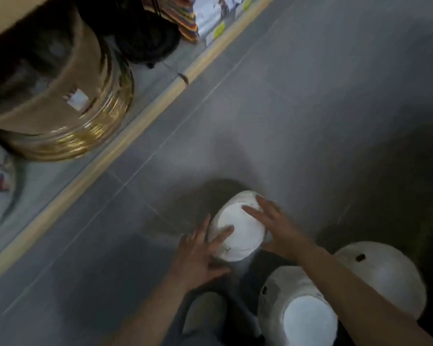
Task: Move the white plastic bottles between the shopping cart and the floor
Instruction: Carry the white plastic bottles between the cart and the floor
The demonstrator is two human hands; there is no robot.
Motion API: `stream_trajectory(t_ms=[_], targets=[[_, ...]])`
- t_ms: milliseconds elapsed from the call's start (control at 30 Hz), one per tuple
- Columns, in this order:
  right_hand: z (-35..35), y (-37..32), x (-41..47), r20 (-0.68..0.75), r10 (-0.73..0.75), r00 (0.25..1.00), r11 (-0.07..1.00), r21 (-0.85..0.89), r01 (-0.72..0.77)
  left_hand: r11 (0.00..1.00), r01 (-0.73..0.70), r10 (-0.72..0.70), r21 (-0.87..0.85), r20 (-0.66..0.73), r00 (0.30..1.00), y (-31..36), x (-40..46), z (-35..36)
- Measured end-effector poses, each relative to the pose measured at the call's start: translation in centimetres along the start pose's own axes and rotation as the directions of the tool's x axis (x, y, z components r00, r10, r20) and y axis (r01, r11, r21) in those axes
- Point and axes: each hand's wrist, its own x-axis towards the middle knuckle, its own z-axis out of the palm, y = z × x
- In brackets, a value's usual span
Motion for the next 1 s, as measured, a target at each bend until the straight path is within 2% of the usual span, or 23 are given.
stream_trajectory(t_ms=[100, 200, 300, 400, 533, 633, 767, 1000], targets=[[3.0, 0.1, -0.2, -0.108, -0.029, 0.994, 0.998, 0.047, 0.035, 1.000, -0.016, 0.017, 0.015, -0.081, 0.997, -1.4, 0.3, 1.3], [3.8, -1.3, -2.4, -0.143, -0.021, 0.989, 0.997, 0.070, 0.031, 0.999, 0.027, -0.024, 0.024, -0.132, 0.991, -2.1, 0.0, 1.2], [3.7, -1.0, -2.4, -0.157, -0.087, 0.984, 0.995, 0.025, 0.092, 0.998, 0.013, -0.022, -0.054, -0.161, 0.987, -2.7, 0.2, 1.4], [4.2, 0.1, 0.6, -0.158, -0.210, 0.965, 0.977, 0.005, 0.213, 0.984, -0.059, 0.021, -0.167, -0.221, 0.975, -3.8, 1.4, 2.3], [4.9, -0.3, 2.8, -0.259, -0.294, 0.920, 0.932, 0.138, 0.336, 0.961, -0.120, 0.062, -0.247, -0.230, 0.971, -5.3, 2.1, 2.8], [4.4, -1.1, 2.1, -0.242, -0.285, 0.928, 0.915, 0.221, 0.338, 0.959, -0.151, 0.101, -0.240, -0.209, 0.973, -5.5, 1.2, 1.0], [-0.6, -4.7, -1.0, -0.165, -0.250, 0.954, 0.917, 0.276, 0.288, 0.945, -0.149, 0.096, -0.292, -0.188, 0.977, -3.4, -2.4, -5.3], [-18.8, -16.4, -11.9, -0.021, -0.182, 0.983, 0.912, 0.369, 0.177, 0.955, -0.044, 0.004, -0.293, -0.136, 0.991, 4.5, -13.8, -23.7]])
